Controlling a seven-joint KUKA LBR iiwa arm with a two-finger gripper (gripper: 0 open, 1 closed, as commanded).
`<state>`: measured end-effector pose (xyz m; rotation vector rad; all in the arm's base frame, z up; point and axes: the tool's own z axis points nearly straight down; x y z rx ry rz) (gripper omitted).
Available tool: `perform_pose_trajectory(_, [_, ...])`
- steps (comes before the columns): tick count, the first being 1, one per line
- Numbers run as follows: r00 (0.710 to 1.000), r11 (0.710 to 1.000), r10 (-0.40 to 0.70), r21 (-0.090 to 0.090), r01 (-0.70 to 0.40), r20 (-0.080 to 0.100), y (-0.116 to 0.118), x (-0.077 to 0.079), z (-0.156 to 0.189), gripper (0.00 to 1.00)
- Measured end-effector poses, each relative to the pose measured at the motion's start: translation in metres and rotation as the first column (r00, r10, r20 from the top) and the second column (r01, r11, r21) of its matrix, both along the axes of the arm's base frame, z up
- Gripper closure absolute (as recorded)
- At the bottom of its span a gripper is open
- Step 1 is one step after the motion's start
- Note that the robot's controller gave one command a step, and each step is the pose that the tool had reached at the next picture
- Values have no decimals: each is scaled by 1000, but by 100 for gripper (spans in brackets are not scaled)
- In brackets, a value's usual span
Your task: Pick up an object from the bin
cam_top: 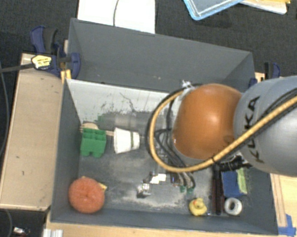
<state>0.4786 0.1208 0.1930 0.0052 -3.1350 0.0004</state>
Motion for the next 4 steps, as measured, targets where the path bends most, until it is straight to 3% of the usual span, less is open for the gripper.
perform_pose_trajectory(1, [1000,1000,-5,1,5,8,-1,2,4,0])
perform_pose_trajectory(2, [999,999,-33,4,33,18,-16,81,-59,0])
perform_pose_trajectory(3, [966,966,-257,7,257,14,-24,100,-44,0])
perform_pose_trajectory(4, [985,985,-173,5,173,16,39,103,-30,0])
